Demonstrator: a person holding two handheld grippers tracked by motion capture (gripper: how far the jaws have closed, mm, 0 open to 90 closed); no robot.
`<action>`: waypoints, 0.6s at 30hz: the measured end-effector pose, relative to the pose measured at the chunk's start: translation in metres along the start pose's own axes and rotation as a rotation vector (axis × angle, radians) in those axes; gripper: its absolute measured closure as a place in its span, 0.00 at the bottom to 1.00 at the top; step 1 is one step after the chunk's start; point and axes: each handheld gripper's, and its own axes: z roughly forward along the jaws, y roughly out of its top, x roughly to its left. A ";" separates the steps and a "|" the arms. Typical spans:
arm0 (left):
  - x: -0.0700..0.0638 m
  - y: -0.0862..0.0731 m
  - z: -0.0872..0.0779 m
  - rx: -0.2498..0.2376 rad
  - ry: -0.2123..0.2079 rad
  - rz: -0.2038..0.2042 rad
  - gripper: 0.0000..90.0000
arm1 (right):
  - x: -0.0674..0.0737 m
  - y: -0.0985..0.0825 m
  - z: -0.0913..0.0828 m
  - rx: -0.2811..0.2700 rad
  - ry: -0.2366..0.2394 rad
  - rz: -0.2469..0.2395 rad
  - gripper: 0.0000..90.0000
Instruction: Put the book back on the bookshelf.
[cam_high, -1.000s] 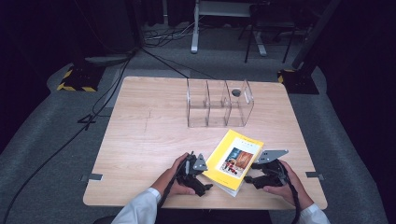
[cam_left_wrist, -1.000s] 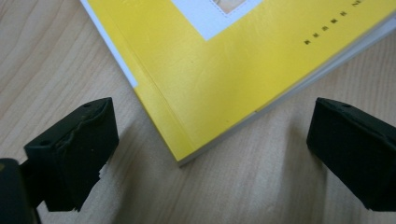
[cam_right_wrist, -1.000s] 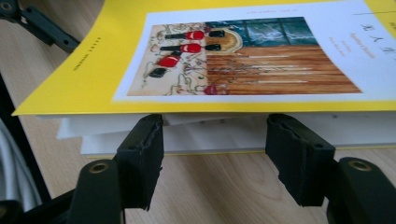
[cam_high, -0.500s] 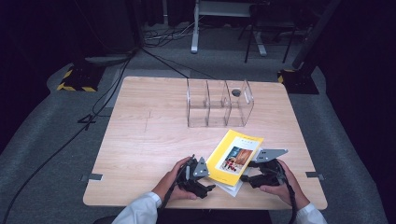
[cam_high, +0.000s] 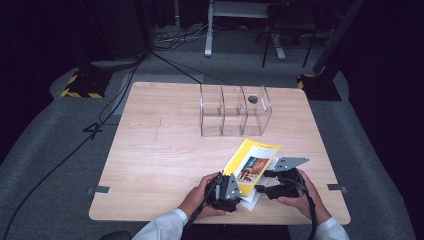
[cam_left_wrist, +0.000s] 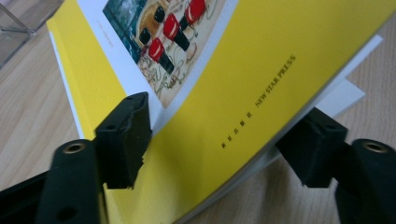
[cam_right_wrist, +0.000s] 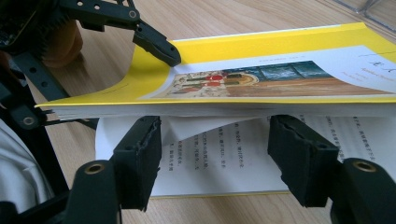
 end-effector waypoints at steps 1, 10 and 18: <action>0.000 0.001 0.000 0.000 0.009 0.003 0.39 | 0.000 0.000 0.000 -0.001 0.001 0.002 0.39; 0.002 0.000 -0.015 -0.057 0.018 0.061 0.75 | -0.001 -0.004 -0.006 0.009 0.018 -0.003 0.36; 0.006 0.001 -0.024 -0.068 0.016 0.072 0.87 | 0.000 -0.011 -0.026 -0.028 0.037 -0.080 0.34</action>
